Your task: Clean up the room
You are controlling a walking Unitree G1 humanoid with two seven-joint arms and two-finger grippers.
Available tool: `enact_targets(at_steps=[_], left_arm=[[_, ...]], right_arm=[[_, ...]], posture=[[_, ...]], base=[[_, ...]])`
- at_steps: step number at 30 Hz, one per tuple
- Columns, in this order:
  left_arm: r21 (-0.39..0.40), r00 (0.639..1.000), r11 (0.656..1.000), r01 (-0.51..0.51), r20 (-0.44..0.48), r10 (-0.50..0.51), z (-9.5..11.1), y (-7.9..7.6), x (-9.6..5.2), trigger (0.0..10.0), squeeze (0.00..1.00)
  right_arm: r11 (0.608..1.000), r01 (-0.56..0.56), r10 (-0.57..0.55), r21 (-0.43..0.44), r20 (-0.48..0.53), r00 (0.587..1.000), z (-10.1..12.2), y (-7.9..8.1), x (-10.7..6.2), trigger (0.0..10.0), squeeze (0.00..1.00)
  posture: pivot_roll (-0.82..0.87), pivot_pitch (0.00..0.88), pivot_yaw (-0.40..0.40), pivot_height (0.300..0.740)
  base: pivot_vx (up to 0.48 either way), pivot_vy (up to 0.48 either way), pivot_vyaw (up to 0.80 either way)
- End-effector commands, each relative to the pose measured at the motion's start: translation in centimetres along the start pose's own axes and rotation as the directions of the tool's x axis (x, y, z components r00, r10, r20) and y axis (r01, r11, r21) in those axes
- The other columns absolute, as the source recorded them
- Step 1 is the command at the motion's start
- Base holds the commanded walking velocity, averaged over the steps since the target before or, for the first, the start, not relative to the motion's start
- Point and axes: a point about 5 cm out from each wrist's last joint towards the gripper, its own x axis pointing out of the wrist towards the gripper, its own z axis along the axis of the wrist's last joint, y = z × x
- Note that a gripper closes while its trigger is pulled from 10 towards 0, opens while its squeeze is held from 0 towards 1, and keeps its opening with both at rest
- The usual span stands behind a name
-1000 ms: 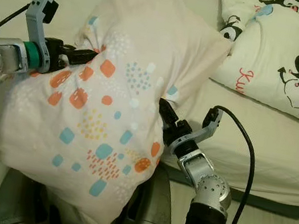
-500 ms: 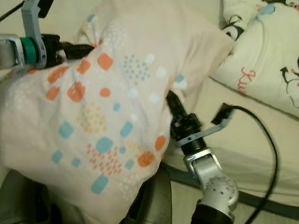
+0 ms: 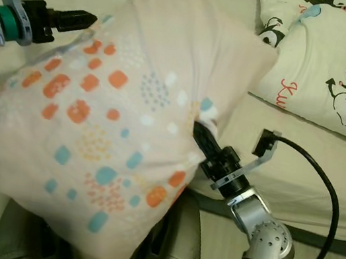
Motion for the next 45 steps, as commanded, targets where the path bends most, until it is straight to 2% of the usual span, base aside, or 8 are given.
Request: enact_targets(at_steps=[1,14,23,26,29,34,41,45], left_arm=[[0.016,0.999,1.000,-0.018,-0.044,0.019,-1.0,0.2,0.4,10.0,0.00],[0.090,0.982,0.987,-0.130,-0.128,0.141,-2.3,2.8,-1.3,10.0,0.00],[-0.003,0.970,0.999,-0.050,-0.238,0.048,-3.8,3.1,-2.4,10.0,0.00],[-0.098,0.973,0.995,-0.036,-0.231,0.013,-3.7,2.6,-2.1,10.0,0.00],[-0.233,0.982,0.970,0.071,-0.152,-0.109,-2.0,0.1,-0.6,10.0,0.00],[-0.269,0.952,0.942,0.198,-0.177,-0.251,-2.1,-2.2,0.5,10.0,0.00],[-0.257,0.916,0.938,0.234,-0.266,-0.301,-3.9,-3.1,0.9,10.0,0.00],[-0.115,0.901,0.976,0.182,-0.379,-0.213,-9.5,-2.9,2.1,10.0,0.00]], right_arm=[[0.997,0.076,-0.074,-0.027,0.066,0.995,1.4,-0.7,-0.9,0.0,0.00],[0.977,0.139,-0.087,-0.159,0.296,0.951,7.9,0.4,-0.9,0.0,0.00],[0.972,0.177,-0.131,-0.152,0.274,0.953,7.0,-0.4,-0.9,0.0,0.00],[0.970,0.189,-0.147,-0.152,0.252,0.957,6.3,-0.8,-0.7,0.0,0.00],[0.970,0.185,-0.150,-0.159,0.213,0.966,5.3,-1.0,0.0,0.0,0.00],[0.971,0.178,-0.148,-0.157,0.187,0.971,4.5,-1.2,0.5,0.0,0.00],[0.973,0.171,-0.143,-0.154,0.176,0.974,4.1,-1.2,0.7,0.0,0.00],[0.978,0.143,-0.118,-0.150,0.169,0.979,3.9,-0.9,0.9,0.0,0.00]], posture=[[-0.02,0.177,-0.009,0.400],[-0.03,0.180,0.004,0.400],[-0.02,0.185,0.009,0.400],[-0.01,0.186,0.010,0.400],[-0.01,0.185,0.005,0.400],[-0.01,0.182,0.009,0.400],[-0.01,0.178,0.011,0.400],[-0.01,0.171,0.008,0.400]], base=[[0.000,0.000,0.00],[0.000,0.000,0.00],[0.000,0.000,0.00],[0.000,0.000,0.00],[0.000,0.000,0.00],[0.000,0.000,0.00],[0.000,0.000,0.00],[0.000,0.000,0.00]])
